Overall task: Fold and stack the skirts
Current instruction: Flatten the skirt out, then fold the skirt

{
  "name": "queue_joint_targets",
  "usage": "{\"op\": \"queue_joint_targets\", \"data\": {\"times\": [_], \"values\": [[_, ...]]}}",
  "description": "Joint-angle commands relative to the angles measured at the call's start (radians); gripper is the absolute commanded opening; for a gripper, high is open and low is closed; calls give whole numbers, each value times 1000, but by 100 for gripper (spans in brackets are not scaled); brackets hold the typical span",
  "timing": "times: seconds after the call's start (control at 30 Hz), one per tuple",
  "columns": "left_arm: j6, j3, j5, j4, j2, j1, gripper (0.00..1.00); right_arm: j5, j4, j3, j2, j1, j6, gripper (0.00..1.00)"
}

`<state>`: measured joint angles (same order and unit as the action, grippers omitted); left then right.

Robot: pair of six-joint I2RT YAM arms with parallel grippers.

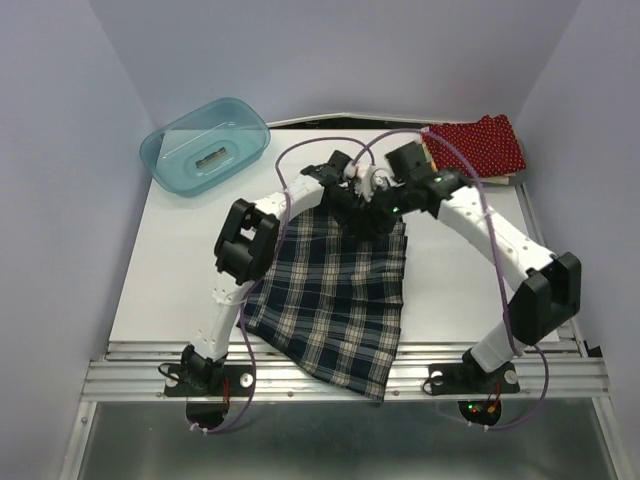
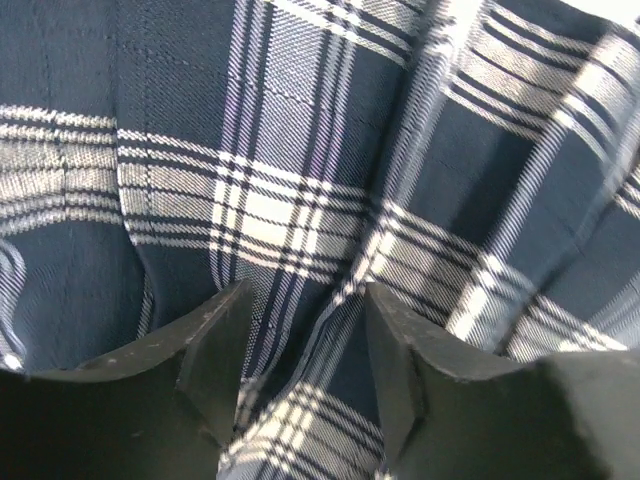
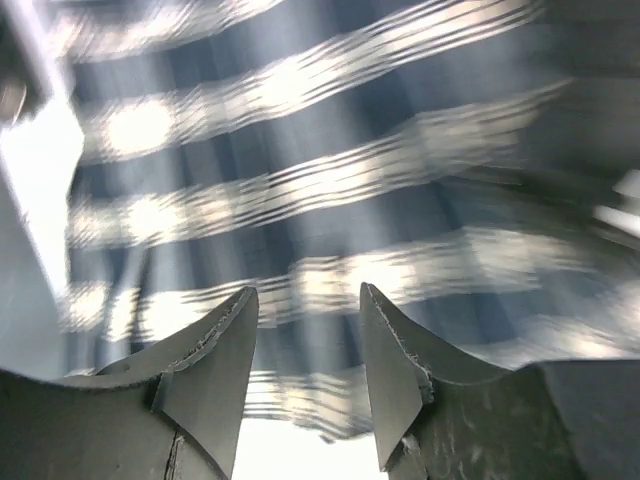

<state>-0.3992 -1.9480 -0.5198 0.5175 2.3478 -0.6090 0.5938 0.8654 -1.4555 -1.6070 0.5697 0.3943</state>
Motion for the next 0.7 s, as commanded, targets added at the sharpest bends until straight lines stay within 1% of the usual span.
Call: {"op": "queue_joint_targets", "data": {"times": [0.0,0.03,0.07,0.1,0.13,0.2,0.23,0.27,0.3,0.33,0.4,0.53,0.67], "values": [[-36,79,-66,52,-236,72,61,1,-90,-126,73,-236,-14,51],[-32,83,-66,50,-261,99,61,-2,-109,-152,70,-275,-14,53],[-32,87,-59,49,-289,113,61,-9,-118,-216,44,-327,-5,53],[-33,89,-51,46,-341,126,62,-15,-121,-244,24,-340,9,55],[-36,92,-43,38,-366,139,63,-40,-118,-268,4,-340,50,58],[-94,83,-25,50,-403,170,65,-84,-127,-289,-33,-340,103,68],[-131,71,-16,96,-415,176,66,-125,-146,-290,-74,-340,142,75],[-174,58,-6,128,-416,186,67,-147,-161,-292,-97,-340,158,79],[-256,38,3,178,-409,192,67,-181,-189,-298,-152,-340,194,85],[-306,35,13,191,-406,204,68,-192,-200,-307,-184,-340,204,88],[-326,41,30,193,-392,219,68,-210,-233,-350,-247,-340,227,95],[-349,72,67,150,-369,252,67,-210,-317,-425,-416,-340,225,99],[-348,80,66,128,-341,276,68,-197,-431,-454,-494,-340,255,100]]}}
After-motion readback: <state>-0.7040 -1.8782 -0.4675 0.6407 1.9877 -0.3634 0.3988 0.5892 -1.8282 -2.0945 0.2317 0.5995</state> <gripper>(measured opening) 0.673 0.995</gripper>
